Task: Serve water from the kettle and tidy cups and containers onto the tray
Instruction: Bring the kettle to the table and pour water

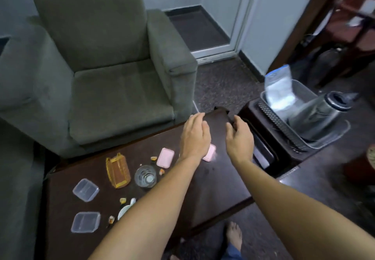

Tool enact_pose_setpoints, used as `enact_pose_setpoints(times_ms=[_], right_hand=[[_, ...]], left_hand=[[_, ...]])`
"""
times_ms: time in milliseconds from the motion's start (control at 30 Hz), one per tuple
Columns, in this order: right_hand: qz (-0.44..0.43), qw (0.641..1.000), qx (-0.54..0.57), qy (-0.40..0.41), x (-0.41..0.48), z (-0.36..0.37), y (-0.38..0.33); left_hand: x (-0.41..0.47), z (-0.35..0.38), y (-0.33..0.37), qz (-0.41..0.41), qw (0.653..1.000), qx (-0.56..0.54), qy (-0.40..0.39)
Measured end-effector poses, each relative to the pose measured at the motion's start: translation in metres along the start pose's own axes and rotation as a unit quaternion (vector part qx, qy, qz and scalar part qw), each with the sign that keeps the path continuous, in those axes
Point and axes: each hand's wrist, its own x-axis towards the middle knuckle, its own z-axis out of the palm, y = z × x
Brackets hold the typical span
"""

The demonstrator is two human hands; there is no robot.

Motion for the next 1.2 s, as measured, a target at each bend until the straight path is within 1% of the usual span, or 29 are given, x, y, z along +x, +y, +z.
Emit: enact_pose_setpoints(times_ms=[100,233,467,633,700,800,1000,1133,1200], right_hand=[[-0.003,0.999,-0.008,0.043,0.024,-0.044,0.010],[0.005,0.997,-0.025,0.075,0.051,-0.094,0.029],[0.031,0.990,-0.040,0.129,0.094,-0.169,0.087],[0.041,0.986,-0.056,0.155,0.121,-0.211,0.134],[0.050,0.983,-0.072,0.162,0.131,-0.224,0.153],[0.062,0.981,-0.077,0.170,0.146,-0.243,0.178],[0.095,0.980,-0.118,0.127,0.198,-0.273,0.219],[0.103,0.982,-0.123,0.095,0.236,-0.276,0.243],[0.090,0.985,-0.124,0.080,0.252,-0.276,0.249]], left_hand=[[0.011,0.021,0.046,0.043,0.999,-0.005,-0.027],[0.020,0.054,0.099,0.082,0.995,-0.001,-0.055],[0.027,0.129,0.171,0.112,0.987,-0.014,-0.116],[0.027,0.189,0.209,0.107,0.980,-0.040,-0.161],[0.025,0.213,0.220,0.097,0.979,-0.056,-0.171],[0.020,0.248,0.229,0.061,0.976,-0.081,-0.193],[0.012,0.305,0.230,-0.032,0.963,-0.113,-0.244],[0.016,0.333,0.222,-0.071,0.948,-0.121,-0.287],[0.019,0.342,0.219,-0.085,0.940,-0.130,-0.303]])
